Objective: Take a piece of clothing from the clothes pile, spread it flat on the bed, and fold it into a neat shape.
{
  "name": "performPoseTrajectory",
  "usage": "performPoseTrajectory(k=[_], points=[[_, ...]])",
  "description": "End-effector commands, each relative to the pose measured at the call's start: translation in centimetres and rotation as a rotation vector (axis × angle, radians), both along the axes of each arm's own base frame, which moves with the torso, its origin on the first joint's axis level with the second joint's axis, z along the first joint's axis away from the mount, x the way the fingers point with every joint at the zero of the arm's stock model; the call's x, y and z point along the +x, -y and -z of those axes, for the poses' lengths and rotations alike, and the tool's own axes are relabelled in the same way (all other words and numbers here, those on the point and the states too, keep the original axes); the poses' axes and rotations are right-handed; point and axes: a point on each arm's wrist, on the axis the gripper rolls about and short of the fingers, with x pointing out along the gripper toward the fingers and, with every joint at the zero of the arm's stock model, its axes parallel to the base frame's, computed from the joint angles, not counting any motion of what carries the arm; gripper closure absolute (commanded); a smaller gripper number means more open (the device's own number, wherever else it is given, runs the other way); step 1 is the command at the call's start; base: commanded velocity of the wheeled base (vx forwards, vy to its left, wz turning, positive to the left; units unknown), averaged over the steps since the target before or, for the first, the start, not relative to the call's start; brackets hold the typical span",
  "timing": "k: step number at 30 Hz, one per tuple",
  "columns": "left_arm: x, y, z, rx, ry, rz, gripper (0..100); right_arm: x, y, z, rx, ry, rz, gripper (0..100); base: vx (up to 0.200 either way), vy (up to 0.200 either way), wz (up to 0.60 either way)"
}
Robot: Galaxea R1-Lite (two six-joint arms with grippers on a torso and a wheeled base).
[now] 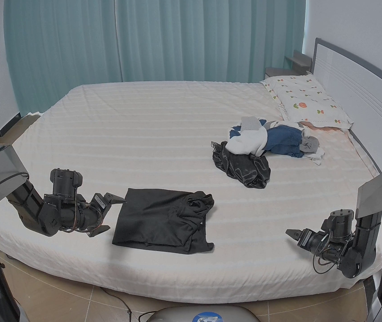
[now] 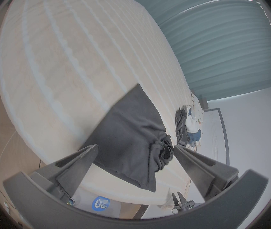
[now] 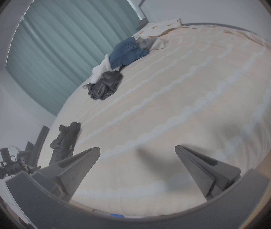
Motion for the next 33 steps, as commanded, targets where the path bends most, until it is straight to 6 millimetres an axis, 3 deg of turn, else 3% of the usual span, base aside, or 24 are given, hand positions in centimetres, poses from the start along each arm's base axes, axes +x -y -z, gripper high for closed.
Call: performPoseTrajectory(k=[1, 8, 13, 23, 28, 31, 33], points=[[0.3, -1.4, 0.4, 0.006, 0.013, -0.020, 0, 1.9, -3.8, -3.3, -0.042, 0.111, -0.071, 0, 0.000, 0.200, 0.00], [0.4, -1.7, 1.0, 0.006, 0.001, -0.022, 0, 3.5, -8.7, -7.1, -0.064, 0.087, -0.190, 0, 0.000, 0.200, 0.00], [0.6, -1.7, 1.2, 0.005, -0.002, -0.024, 0, 4.8, -11.4, -7.9, -0.109, 0.097, -0.205, 0, 0.000, 0.200, 0.00], [0.6, -1.7, 1.2, 0.006, -0.002, -0.025, 0, 7.6, -14.1, -7.0, -0.192, 0.039, -0.268, 0, 0.000, 0.200, 0.00], [0.7, -1.7, 1.3, 0.008, -0.004, -0.024, 0, 9.7, -15.1, -5.0, -0.320, -0.002, -0.246, 0, 0.000, 0.120, 0.00], [0.7, -1.7, 1.3, 0.009, -0.003, -0.023, 0, 9.9, -15.8, -4.4, -0.367, 0.001, -0.261, 0, 0.000, 0.000, 0.00], [0.7, -1.6, 1.3, 0.010, -0.003, -0.023, 0, 10.3, -16.2, -2.9, -0.450, -0.004, -0.261, 0, 0.000, 0.000, 0.00]])
